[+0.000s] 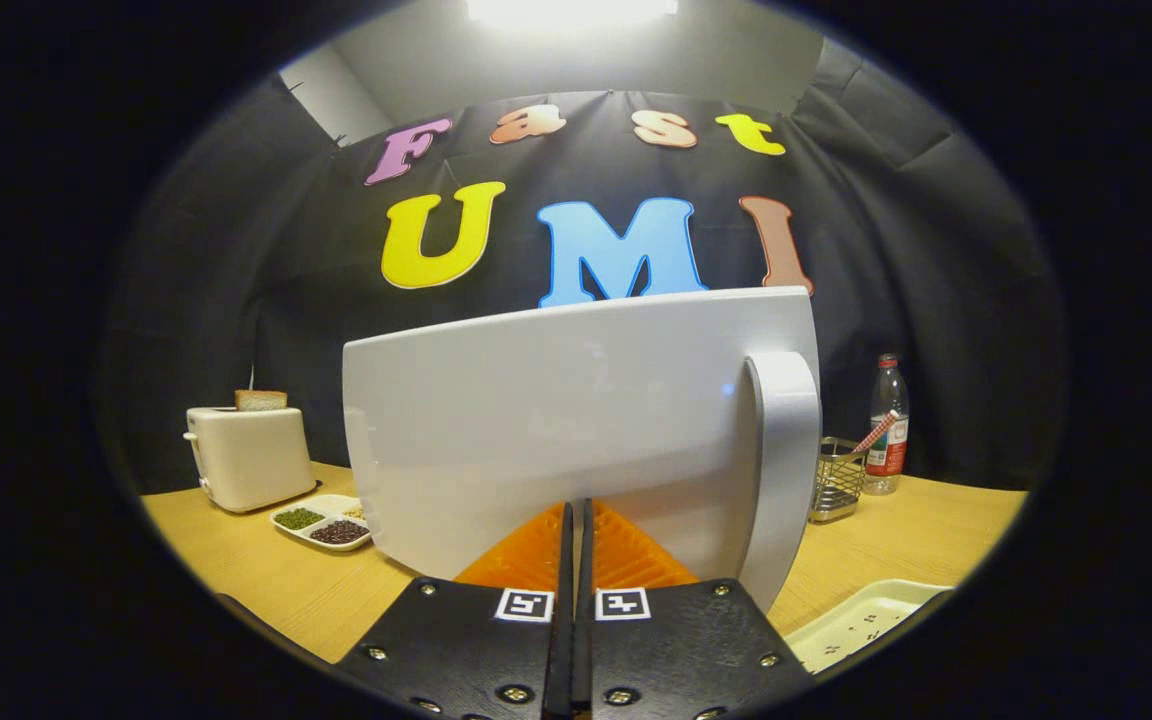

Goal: Open the microwave, put the food inside, and close the microwave door.

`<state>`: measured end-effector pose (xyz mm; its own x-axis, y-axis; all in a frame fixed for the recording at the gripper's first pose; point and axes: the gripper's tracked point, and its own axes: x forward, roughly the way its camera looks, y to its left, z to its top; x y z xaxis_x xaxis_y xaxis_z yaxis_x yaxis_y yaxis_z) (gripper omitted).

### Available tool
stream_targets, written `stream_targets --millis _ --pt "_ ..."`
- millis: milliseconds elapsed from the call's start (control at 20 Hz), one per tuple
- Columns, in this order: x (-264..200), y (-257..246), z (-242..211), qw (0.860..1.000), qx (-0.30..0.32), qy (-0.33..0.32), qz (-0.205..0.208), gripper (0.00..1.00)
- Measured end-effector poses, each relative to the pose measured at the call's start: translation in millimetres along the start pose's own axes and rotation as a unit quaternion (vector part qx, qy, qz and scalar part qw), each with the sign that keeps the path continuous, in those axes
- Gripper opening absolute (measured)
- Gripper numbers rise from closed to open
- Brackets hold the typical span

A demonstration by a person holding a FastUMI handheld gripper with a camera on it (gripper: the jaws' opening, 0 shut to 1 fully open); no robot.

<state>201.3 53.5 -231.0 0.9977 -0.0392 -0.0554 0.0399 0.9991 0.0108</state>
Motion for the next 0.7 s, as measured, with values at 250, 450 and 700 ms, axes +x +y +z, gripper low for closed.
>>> stream_targets --millis 250,450,700 --pt "23 -17 16 0.999 -0.003 -0.035 -0.028 0.01" --pt "42 -30 17 0.998 0.012 -0.038 -0.042 0.01" --pt "57 -48 11 0.997 0.024 -0.027 -0.067 0.01"
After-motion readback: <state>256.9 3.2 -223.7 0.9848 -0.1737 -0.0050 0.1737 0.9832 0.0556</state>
